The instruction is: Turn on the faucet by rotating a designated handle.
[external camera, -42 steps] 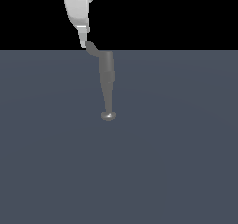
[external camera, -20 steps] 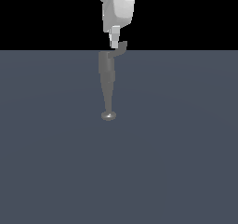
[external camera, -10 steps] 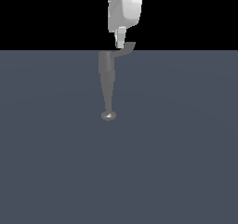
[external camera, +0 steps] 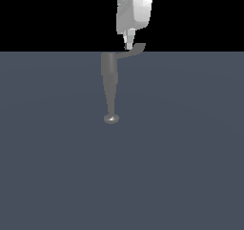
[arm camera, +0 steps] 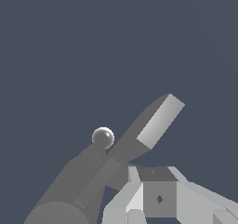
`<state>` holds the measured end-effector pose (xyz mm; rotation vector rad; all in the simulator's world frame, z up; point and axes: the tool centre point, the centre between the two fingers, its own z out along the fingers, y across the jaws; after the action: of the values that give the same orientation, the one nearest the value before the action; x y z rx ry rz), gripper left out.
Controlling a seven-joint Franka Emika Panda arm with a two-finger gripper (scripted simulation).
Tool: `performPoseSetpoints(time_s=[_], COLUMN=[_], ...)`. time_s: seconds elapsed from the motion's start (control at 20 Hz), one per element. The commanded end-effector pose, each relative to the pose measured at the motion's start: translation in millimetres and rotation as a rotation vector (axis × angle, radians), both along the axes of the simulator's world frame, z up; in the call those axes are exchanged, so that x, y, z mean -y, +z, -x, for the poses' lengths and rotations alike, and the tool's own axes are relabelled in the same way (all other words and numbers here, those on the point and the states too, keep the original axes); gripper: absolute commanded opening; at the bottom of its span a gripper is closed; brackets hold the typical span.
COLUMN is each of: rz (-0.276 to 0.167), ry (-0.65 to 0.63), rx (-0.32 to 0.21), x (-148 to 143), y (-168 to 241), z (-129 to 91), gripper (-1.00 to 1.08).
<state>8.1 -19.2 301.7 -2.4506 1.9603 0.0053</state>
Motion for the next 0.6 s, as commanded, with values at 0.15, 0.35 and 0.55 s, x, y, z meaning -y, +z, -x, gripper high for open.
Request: performPoseSetpoints(time_s=[0.15,0.35,0.55], rz=[0.003,0.004,0.004], ry=[-0.021,-0.026,-0.03], rx=[0.002,0.001,0.001], x=[21.3,29.6,37.8], y=[-1.5,-1.6,-1.8], z=[-14.1,-23.0,-31.8], gripper=[-1.0,-1.0,-1.0])
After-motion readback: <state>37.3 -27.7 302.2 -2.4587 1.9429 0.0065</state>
